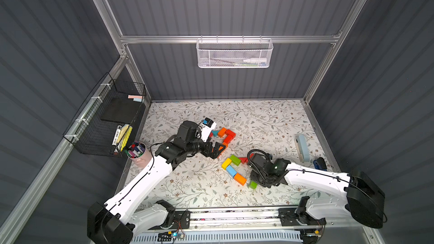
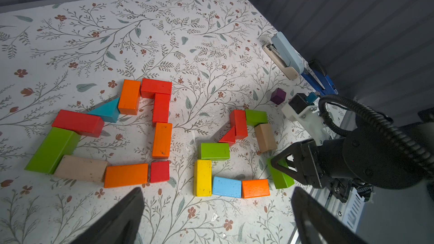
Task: Assemble a heart with building blocks
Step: Assemble the building block at the center of the board.
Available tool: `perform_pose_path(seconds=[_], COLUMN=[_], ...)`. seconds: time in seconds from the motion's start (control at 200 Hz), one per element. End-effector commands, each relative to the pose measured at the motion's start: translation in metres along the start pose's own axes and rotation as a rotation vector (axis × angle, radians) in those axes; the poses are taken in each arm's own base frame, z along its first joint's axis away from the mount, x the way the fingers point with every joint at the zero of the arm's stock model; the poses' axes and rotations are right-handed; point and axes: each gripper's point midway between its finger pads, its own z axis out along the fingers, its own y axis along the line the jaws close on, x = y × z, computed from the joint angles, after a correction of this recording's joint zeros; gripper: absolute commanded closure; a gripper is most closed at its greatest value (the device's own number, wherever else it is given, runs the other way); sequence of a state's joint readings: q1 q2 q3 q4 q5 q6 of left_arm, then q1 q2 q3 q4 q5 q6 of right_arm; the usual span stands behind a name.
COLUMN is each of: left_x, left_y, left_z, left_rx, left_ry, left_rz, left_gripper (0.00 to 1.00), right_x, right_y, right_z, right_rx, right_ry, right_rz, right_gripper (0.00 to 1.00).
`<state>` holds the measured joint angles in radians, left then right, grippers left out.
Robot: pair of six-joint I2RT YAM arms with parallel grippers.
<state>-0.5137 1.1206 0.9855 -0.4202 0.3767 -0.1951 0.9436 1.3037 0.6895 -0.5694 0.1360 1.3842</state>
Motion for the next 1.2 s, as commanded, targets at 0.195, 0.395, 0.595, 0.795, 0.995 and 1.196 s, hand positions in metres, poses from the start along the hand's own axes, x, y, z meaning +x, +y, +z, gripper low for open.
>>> perform_pose_path(seconds=[0.195,0.395,0.595,0.795,0.995,1.196], left_x=[0.005,0.005,0.006,0.006,0.006,0.007], left_y=[0.002,0.001,0.001,0.001,0.0,0.001], left_z=[-0.002,-0.001,0.0,0.0,0.0,0.002], left_rx=[-0.002,0.002,0.003,0.007,0.008,0.011], left_ry=[0.008,0.01,0.012,0.013,0.013,0.018], left_rz=[-0.018,-0.018,-0.019,-0.019,-0.019,-0.02], left_gripper=[0.01,0.01,0.01,0.01,0.01,0.01], right_x=[-0.005,-0.007,-0.008,-0.011,-0.01,0.008], right_y=[-0.014,-0.007,-0.008,-0.008,-0.004,-0.009], right_z=[0.007,0.013,0.016,0.014,0.004,-0.006], right_rx=[0.044,0.043,0.054,0.046,0.016,-0.008], right_ry=[-0.044,-0.045,-0.05,-0.059,-0.046,0.05], right_rz=[0.105,0.103,0.111,0.114,0.016,-0.079], right_gripper=[0.7,0.7,0.62,0.49,0.4,0.37])
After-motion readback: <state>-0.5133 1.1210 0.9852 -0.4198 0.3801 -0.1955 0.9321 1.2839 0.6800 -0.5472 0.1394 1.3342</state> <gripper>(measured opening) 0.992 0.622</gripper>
